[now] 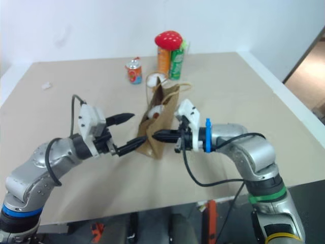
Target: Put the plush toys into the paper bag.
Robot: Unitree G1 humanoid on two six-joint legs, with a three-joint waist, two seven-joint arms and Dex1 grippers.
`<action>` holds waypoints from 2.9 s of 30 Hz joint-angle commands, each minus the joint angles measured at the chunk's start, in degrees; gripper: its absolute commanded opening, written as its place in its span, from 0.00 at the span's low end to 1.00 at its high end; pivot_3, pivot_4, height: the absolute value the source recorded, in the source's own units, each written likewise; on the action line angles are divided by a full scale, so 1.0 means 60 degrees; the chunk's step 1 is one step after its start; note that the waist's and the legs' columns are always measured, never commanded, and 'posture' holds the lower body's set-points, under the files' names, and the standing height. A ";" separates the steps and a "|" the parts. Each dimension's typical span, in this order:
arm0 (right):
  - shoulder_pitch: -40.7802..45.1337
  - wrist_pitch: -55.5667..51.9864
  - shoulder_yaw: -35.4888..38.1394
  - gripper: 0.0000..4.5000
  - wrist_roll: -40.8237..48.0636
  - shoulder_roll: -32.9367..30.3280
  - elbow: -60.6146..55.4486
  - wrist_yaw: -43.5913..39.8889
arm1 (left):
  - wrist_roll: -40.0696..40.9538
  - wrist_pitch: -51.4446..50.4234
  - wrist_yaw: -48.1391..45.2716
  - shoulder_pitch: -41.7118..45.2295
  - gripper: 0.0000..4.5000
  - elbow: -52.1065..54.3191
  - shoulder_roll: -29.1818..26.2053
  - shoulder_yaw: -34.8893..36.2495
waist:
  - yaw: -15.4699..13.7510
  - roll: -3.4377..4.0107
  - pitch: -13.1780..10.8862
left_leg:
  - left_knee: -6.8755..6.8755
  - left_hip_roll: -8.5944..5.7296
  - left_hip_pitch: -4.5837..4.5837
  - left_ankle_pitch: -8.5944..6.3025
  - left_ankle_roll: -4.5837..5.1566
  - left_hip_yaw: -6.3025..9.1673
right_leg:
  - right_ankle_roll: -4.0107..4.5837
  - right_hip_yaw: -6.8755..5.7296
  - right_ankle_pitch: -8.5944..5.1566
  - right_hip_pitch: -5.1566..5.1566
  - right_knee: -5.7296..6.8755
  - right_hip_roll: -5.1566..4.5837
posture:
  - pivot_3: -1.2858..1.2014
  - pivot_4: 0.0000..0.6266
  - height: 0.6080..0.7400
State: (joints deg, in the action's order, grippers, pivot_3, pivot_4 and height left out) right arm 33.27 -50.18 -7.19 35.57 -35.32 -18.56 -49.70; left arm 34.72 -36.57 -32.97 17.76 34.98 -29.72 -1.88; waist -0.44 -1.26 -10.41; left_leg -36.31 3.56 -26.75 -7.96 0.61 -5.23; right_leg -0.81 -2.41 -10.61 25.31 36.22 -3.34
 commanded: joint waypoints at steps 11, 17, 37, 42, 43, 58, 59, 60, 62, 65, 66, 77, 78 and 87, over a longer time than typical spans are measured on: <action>-0.0005 0.0403 0.0041 0.01 -0.0291 0.0049 -0.0277 0.0001 | -0.1072 0.0159 0.0536 0.0665 1.00 -0.0524 0.0524 -0.0592 | -0.0001 -0.0001 0.0000 | 0.0000 0.0000 0.0000 -0.0002 -0.0002 0.0000 | 0.0000 -0.0002 0.0000 0.0001 0.0000 -0.0001 | 0.52 0.24 1.00; -0.0025 0.0365 0.0086 0.01 -0.0276 0.0042 -0.0365 0.0049 | -0.1101 0.0052 0.0740 0.0814 1.00 -0.0791 0.0879 -0.0543 | -0.0001 -0.0001 0.0000 | 0.0001 0.0000 0.0000 -0.0002 -0.0002 0.0001 | 0.0000 -0.0001 0.0000 0.0001 0.0000 -0.0001 | 0.52 0.24 1.00; 0.0021 0.0356 0.0228 0.00 -0.0255 0.0007 -0.0452 0.0166 | -0.1855 0.0607 0.0133 0.1122 0.01 -0.1298 0.0948 -0.0931 | -0.0001 -0.0002 -0.0001 | 0.0002 -0.0001 -0.0001 -0.0002 -0.0003 0.0002 | 0.0000 -0.0003 -0.0001 0.0002 0.0000 -0.0003 | 0.52 0.24 1.00; 0.0094 0.0564 0.0460 0.00 -0.0218 -0.0170 -0.0401 -0.0014 | -0.1909 0.0945 -0.0290 0.1144 0.01 -0.1536 0.0712 -0.0772 | -0.0001 -0.0001 -0.0001 | 0.0002 -0.0001 -0.0001 -0.0003 -0.0004 0.0001 | 0.0000 -0.0003 -0.0001 0.0002 0.0000 -0.0004 | 0.52 0.24 1.00; 0.0176 0.0477 0.0652 0.00 -0.0079 -0.0287 -0.0331 -0.0104 | -0.1886 0.1047 -0.0444 0.1150 0.01 -0.1654 0.0617 -0.0703 | -0.0001 -0.0001 -0.0001 | 0.0003 -0.0001 -0.0001 -0.0003 -0.0004 0.0001 | 0.0000 -0.0003 -0.0001 0.0004 0.0000 -0.0003 | 0.52 0.24 1.00; 0.0591 0.1185 0.3152 0.99 0.1581 -0.3217 0.0305 -0.3275 | -0.0294 0.2375 -0.5242 0.2315 0.00 -0.4204 -0.1062 0.0467 | -0.0008 -0.0005 -0.0006 | 0.0018 0.0000 -0.0010 -0.0020 -0.0022 0.0003 | 0.0017 -0.0025 -0.0027 0.0014 -0.0006 -0.0014 | 0.52 0.24 1.00; 0.0600 0.1489 0.3150 0.99 0.1366 -0.3360 0.0498 -0.3419 | -0.0233 0.2370 -0.5524 0.2403 0.00 -0.4231 -0.1182 0.0434 | -0.0007 -0.0005 -0.0006 | 0.0018 -0.0001 -0.0010 -0.0022 -0.0024 0.0001 | 0.0018 -0.0024 -0.0028 0.0015 -0.0006 -0.0014 | 0.52 0.24 1.00; 0.0641 0.1643 0.3191 0.99 0.1286 -0.3533 0.0688 -0.3594 | -0.0195 0.2408 -0.5798 0.2454 0.00 -0.4233 -0.1274 0.0411 | -0.0006 -0.0006 -0.0007 | 0.0018 -0.0001 -0.0010 -0.0023 -0.0023 -0.0001 | 0.0017 -0.0024 -0.0029 0.0016 -0.0007 -0.0014 | 0.52 0.24 1.00; 0.0678 0.1860 0.3227 0.99 0.1219 -0.3730 0.0908 -0.3798 | -0.0089 0.2408 -0.6329 0.2509 0.00 -0.4113 -0.1454 0.0362 | -0.0005 -0.0006 -0.0007 | 0.0018 0.0000 -0.0010 -0.0024 -0.0023 -0.0002 | 0.0017 -0.0024 -0.0030 0.0018 -0.0007 -0.0015 | 0.52 0.24 1.00; 0.0730 0.1994 0.3309 0.99 0.1179 -0.4086 0.1234 -0.4044 | 0.0041 0.2500 -0.7002 0.2513 0.00 -0.3708 -0.1609 0.0232 | -0.0005 -0.0005 -0.0008 | 0.0020 0.0004 -0.0010 -0.0027 -0.0027 -0.0002 | 0.0021 -0.0026 -0.0033 0.0021 -0.0007 -0.0013 | 0.52 0.24 1.00; 0.0754 0.2001 0.3340 0.99 0.1186 -0.4158 0.1321 -0.4073 | 0.0066 0.2508 -0.7104 0.2508 0.00 -0.3623 -0.1614 0.0221 | -0.0005 -0.0005 -0.0008 | 0.0020 0.0005 -0.0010 -0.0028 -0.0028 -0.0002 | 0.0023 -0.0026 -0.0034 0.0021 -0.0007 -0.0013 | 0.52 0.24 1.00; 0.0357 0.1725 0.3466 0.99 0.1575 -0.4537 0.1126 -0.4438 | -0.1353 0.4768 -0.8199 0.2265 0.00 -0.4774 -0.1482 -0.0503 | -0.0006 -0.0003 -0.0008 | 0.0019 0.0004 -0.0008 -0.0029 -0.0029 -0.0001 | 0.0021 -0.0027 -0.0038 0.0019 -0.0007 -0.0013 | 0.52 0.24 1.00; 0.0308 0.1666 0.3466 0.99 0.1625 -0.4566 0.1091 -0.4465 | -0.1431 0.4966 -0.8254 0.2363 0.00 -0.4914 -0.1465 -0.0526 | -0.0006 -0.0004 -0.0008 | 0.0018 0.0004 -0.0008 -0.0029 -0.0029 -0.0002 | 0.0021 -0.0026 -0.0037 0.0020 -0.0007 -0.0015 | 0.52 0.24 1.00; 0.0158 0.1824 0.3315 1.00 0.1488 -0.4490 0.1121 -0.4521 | -0.1077 0.4265 -0.8264 0.2758 0.19 -0.4812 -0.1973 -0.0156 | -0.0005 -0.0004 -0.0008 | 0.0016 0.0005 -0.0008 -0.0029 -0.0029 -0.0006 | 0.0021 -0.0023 -0.0038 0.0020 -0.0006 -0.0020 | 0.52 0.24 1.00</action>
State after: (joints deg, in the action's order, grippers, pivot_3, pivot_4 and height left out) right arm 34.01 -40.20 11.49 44.55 -61.68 -11.08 -76.33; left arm 25.92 -8.29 -82.97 33.29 3.15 -39.87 -5.13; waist -0.47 -1.28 -10.46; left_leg -36.21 3.61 -26.80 -8.14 0.44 -5.26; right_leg -0.68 -2.56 -10.83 25.44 36.18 -3.45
